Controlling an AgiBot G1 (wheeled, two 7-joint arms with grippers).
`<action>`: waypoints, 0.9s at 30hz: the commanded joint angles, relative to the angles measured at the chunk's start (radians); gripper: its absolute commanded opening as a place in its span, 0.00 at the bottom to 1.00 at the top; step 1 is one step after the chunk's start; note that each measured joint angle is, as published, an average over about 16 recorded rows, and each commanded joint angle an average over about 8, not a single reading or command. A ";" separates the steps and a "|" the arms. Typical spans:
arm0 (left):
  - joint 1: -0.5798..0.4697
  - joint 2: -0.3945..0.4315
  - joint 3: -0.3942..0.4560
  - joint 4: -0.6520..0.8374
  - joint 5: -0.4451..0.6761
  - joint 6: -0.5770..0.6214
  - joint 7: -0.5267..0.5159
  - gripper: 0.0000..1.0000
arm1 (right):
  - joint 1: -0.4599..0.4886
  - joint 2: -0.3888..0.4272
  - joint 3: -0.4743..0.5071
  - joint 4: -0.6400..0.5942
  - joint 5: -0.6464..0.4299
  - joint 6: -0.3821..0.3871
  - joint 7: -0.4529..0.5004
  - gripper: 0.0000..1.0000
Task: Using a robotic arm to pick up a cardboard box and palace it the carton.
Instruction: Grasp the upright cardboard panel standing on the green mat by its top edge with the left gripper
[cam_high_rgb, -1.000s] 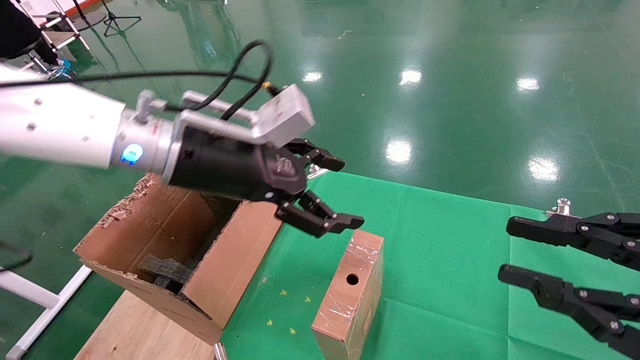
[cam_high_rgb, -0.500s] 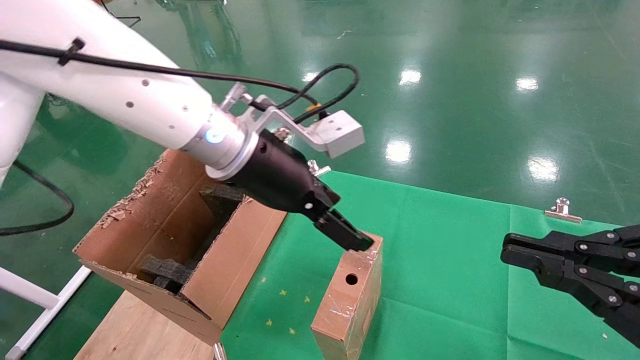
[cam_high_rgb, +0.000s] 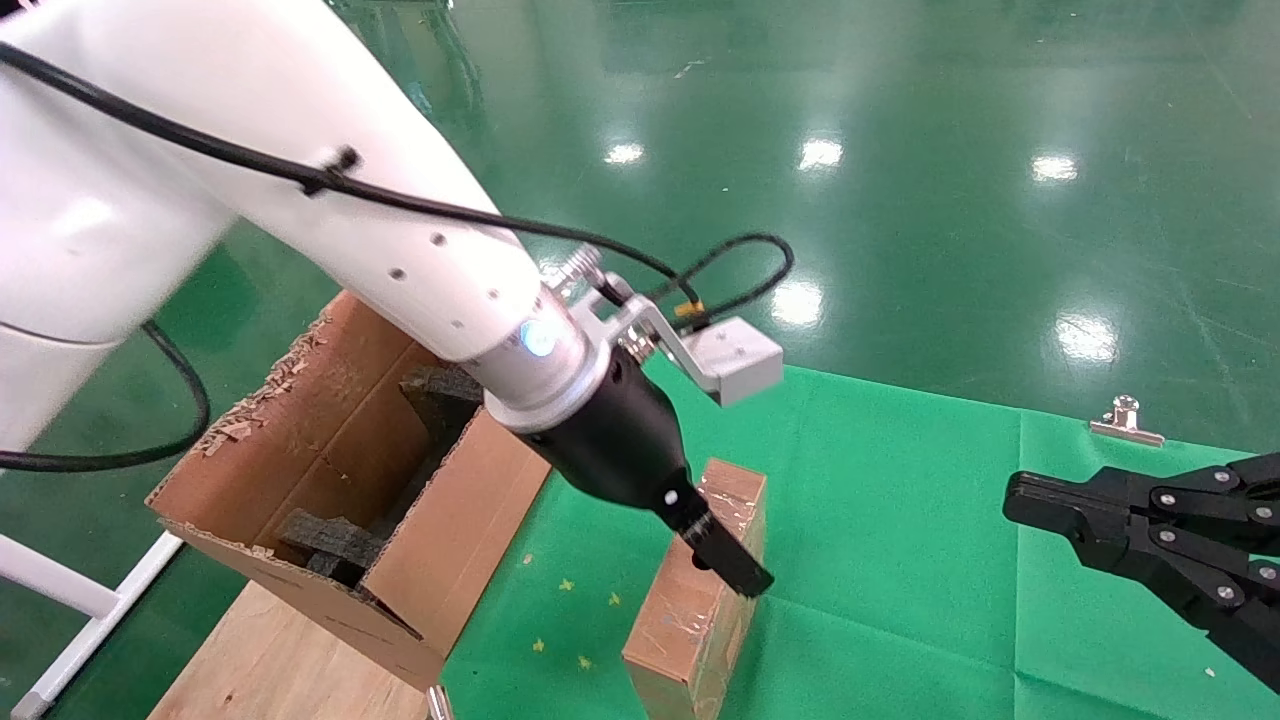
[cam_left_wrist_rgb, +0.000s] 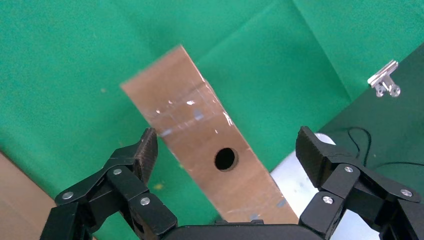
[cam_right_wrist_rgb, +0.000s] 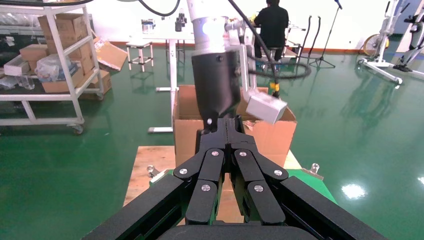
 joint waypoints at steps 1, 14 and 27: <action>-0.003 0.017 0.028 0.000 -0.004 -0.002 -0.026 1.00 | 0.000 0.000 0.000 0.000 0.000 0.000 0.000 0.00; -0.011 0.059 0.140 0.000 0.010 -0.023 -0.089 1.00 | 0.000 0.000 0.000 0.000 0.000 0.000 0.000 0.13; -0.014 0.069 0.168 0.001 0.009 -0.021 -0.078 0.14 | 0.000 0.000 0.000 0.000 0.000 0.000 0.000 1.00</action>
